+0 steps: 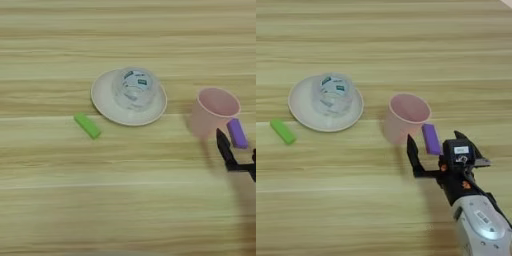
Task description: Move the objects on the table
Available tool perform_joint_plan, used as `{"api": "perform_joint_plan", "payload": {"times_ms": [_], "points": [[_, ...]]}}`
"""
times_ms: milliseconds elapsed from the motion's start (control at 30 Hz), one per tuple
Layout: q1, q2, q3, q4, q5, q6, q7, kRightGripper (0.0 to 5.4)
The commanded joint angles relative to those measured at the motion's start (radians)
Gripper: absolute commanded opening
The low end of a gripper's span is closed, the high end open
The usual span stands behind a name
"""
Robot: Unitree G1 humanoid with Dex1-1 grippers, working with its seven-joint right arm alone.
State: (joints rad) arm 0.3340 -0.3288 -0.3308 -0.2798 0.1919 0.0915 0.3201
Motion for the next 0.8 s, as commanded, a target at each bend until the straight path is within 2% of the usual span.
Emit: {"api": "perform_joint_plan", "payload": {"times_ms": [33, 200, 333, 500, 633, 800], "points": [[0.005, -0.018, 0.019, -0.078, -0.002, -0.013, 0.02, 5.39], [0.035, -0.017, 0.068, -0.099, -0.036, -0.02, 0.045, 5.39], [0.075, -0.036, 0.107, -0.112, -0.083, -0.032, 0.076, 5.39], [0.131, -0.057, 0.183, -0.14, -0.121, -0.055, 0.147, 5.39], [0.143, -0.05, 0.223, -0.178, -0.098, -0.044, 0.192, 5.39], [0.077, -0.013, 0.282, -0.198, -0.054, 0.028, 0.205, 5.39]]}}
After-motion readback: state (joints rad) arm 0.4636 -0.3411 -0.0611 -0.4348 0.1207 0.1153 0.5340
